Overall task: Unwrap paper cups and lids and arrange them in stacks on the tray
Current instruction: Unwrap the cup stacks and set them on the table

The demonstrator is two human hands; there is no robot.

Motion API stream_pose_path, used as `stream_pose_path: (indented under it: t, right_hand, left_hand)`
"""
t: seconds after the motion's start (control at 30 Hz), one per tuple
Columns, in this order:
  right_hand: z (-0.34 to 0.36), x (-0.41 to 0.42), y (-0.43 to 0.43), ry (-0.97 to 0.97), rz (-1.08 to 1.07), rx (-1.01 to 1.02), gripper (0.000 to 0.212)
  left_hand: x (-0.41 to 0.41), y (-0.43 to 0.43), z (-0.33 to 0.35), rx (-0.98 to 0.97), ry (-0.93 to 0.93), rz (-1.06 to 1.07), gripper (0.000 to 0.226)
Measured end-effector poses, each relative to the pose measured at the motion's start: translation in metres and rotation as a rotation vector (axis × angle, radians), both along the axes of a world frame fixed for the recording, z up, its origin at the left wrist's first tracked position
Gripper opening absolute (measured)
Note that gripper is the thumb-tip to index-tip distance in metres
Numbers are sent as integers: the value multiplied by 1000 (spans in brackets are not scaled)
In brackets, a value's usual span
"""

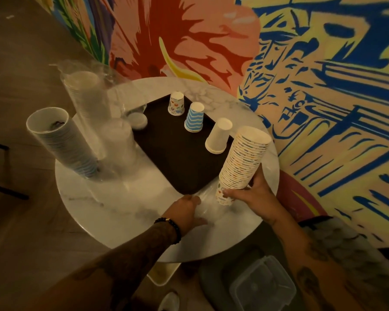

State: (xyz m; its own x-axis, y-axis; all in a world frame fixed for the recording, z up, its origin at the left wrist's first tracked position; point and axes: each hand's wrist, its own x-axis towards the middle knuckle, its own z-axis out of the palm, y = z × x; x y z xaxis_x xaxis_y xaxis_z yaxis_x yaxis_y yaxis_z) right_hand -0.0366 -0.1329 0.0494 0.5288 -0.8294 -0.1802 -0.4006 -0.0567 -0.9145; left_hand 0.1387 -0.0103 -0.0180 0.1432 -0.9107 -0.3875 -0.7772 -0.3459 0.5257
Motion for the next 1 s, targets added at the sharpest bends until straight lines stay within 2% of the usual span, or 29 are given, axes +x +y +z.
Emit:
stream_pose_path:
  t: [0.13,0.3,0.4,0.53,0.8,0.87,1.0]
  right_hand:
    - [1,7,10,-6,26,13,103]
    - [-2,41,25,-7,80,-14,109]
    - [-6,77,36,-33,110,-30,113]
    - [-7,133,55,-88,174,-53,106]
    - [-23,213,87,-102,240,-107,89]
    - [-28,222,93,-78,222,-113,91]
    - [-41,233,94,6,172,-124,94]
  left_hand:
    - [9,0,14,-5,36,59,73]
    - [51,22,46,-206,174,208,46]
    - [76,38,69,-320,308,336,49]
    - [102,55,88,-381,406,452,58]
    - [157,90,77,-365,535,605,58]
    - [165,93,71,-344,532,599,60]
    - [178,98,62,-292,341,481,73]
